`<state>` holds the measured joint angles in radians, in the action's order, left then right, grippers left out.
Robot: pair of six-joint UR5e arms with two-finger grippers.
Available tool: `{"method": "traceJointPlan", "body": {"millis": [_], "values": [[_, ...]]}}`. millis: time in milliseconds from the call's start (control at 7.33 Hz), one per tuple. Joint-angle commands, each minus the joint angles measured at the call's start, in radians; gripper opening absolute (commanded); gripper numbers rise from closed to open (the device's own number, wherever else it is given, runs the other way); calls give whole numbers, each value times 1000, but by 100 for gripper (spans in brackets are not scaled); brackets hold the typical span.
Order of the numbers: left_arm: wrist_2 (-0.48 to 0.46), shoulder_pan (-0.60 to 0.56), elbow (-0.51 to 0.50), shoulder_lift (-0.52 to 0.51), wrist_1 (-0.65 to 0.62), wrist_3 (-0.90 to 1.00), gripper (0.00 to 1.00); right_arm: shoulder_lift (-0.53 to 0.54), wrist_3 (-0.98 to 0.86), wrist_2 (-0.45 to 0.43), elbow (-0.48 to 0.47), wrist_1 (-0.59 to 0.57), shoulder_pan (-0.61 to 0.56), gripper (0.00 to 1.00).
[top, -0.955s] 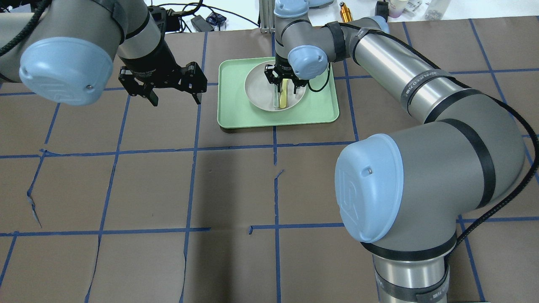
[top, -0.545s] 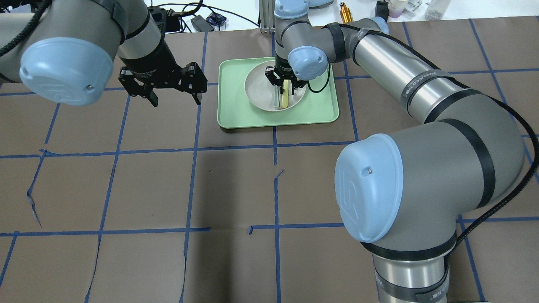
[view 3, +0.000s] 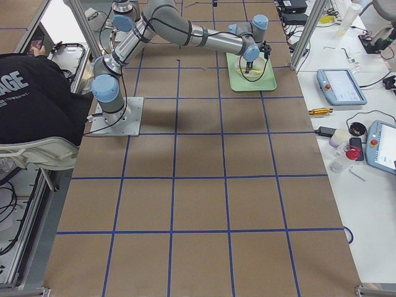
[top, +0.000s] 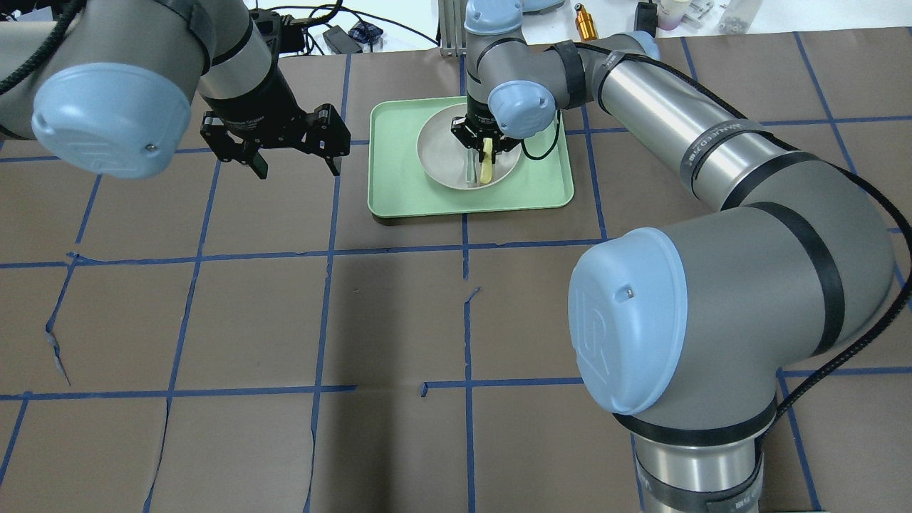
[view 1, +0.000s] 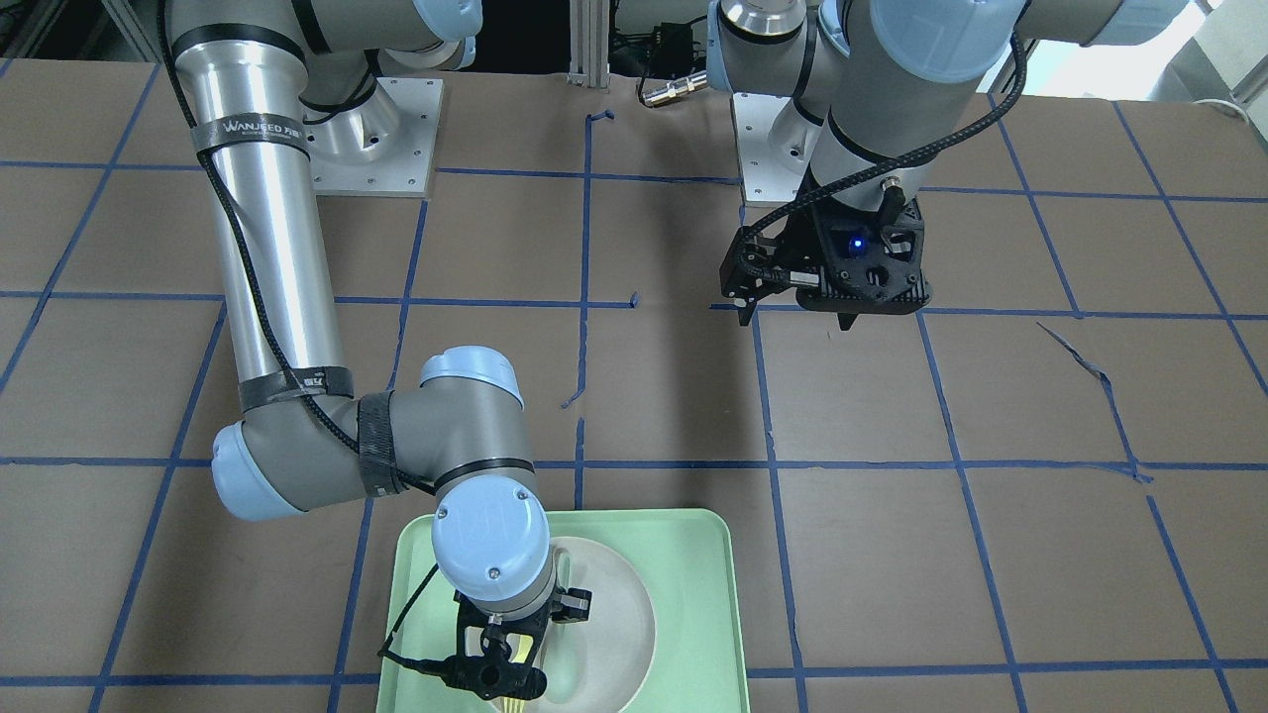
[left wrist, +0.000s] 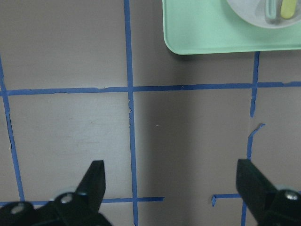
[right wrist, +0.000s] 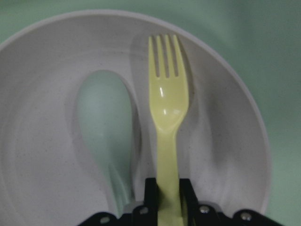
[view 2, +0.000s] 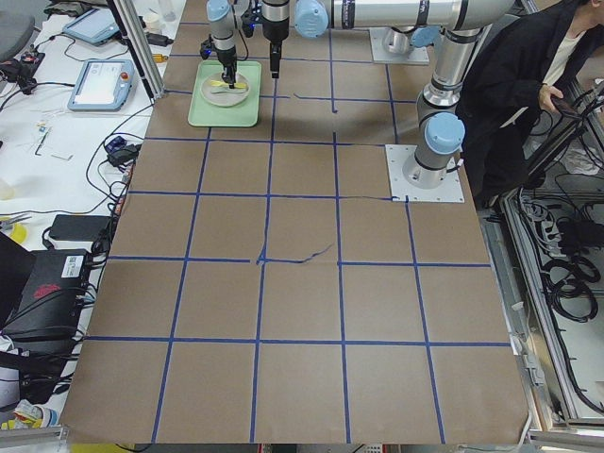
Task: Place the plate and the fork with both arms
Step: 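Lift the yellow fork with the right gripper and lay it beside the plate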
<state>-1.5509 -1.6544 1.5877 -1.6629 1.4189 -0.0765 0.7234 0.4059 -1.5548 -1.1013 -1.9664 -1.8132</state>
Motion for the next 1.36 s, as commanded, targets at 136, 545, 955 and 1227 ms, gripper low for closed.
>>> {"method": "traceJointPlan", "body": {"millis": [136, 545, 955, 1227], "values": [[0, 2, -2, 0, -3, 1, 100, 72, -69, -14, -14, 4, 5, 26], [0, 5, -3, 0, -9, 3, 100, 99, -241, -51, -78, 8, 76, 27], [0, 13, -5, 5, -14, 6, 100, 87, -325, -50, -127, 0, 106, 27], [-1, 15, -3, 6, -14, 9, 100, 87, -322, -48, -153, -2, 107, 38]]}}
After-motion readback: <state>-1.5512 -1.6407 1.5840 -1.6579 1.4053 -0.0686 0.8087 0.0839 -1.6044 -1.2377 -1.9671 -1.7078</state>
